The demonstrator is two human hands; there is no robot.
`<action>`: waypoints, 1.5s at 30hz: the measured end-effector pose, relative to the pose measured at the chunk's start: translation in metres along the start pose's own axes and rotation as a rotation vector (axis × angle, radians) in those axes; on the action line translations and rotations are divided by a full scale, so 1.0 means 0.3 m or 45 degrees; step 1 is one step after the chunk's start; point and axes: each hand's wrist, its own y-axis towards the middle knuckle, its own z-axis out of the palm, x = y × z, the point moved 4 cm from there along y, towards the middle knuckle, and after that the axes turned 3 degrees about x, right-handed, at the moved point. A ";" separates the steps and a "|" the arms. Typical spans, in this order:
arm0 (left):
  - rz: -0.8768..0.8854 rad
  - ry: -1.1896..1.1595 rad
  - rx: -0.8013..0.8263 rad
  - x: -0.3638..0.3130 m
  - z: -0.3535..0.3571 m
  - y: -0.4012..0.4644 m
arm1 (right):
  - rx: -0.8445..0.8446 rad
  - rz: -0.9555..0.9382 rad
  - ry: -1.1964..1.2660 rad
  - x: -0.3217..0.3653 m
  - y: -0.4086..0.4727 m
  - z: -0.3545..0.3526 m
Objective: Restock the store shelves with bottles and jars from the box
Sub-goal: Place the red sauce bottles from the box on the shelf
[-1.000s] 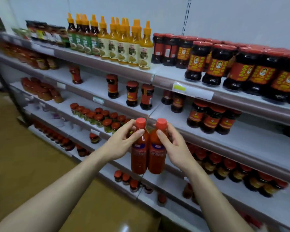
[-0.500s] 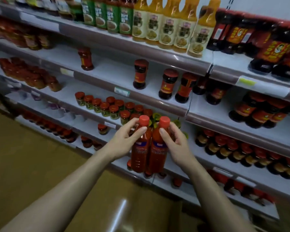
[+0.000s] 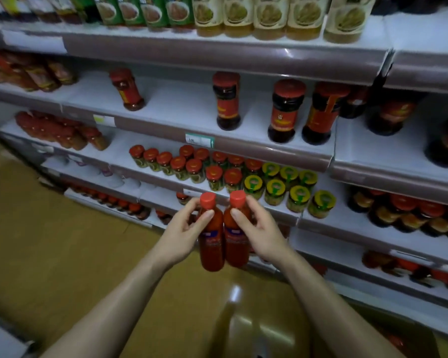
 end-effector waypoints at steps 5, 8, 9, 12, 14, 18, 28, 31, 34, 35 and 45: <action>0.057 0.023 0.032 0.013 -0.081 0.085 | -0.025 -0.049 -0.040 0.047 0.077 0.023; 0.062 0.004 0.132 0.055 -0.128 0.135 | -0.101 -0.038 -0.131 0.039 0.105 0.058; 0.068 -0.015 0.159 0.061 -0.137 0.148 | -0.128 -0.016 -0.152 0.031 0.107 0.069; 0.082 -0.075 0.266 0.110 -0.181 0.198 | -0.232 0.032 -0.171 0.014 0.117 0.121; 0.084 -0.072 0.336 0.150 -0.199 0.230 | -0.284 0.045 -0.181 0.007 0.119 0.148; 0.104 -0.039 0.401 0.239 -0.228 0.295 | -0.371 0.065 -0.171 -0.053 0.137 0.187; 0.188 0.002 0.469 0.754 -0.015 0.550 | -0.447 0.016 -0.220 -0.615 0.246 0.054; 0.208 -0.002 0.449 1.027 0.102 0.644 | -0.465 -0.009 -0.247 -0.919 0.282 -0.015; 0.292 0.049 0.414 1.304 0.220 0.718 | -0.464 -0.038 -0.288 -1.232 0.310 -0.073; 0.307 0.042 0.415 1.364 0.249 0.735 | -0.460 -0.037 -0.287 -1.302 0.318 -0.093; 0.484 0.058 0.393 1.863 0.474 0.854 | -0.417 -0.103 -0.374 -1.835 0.340 -0.211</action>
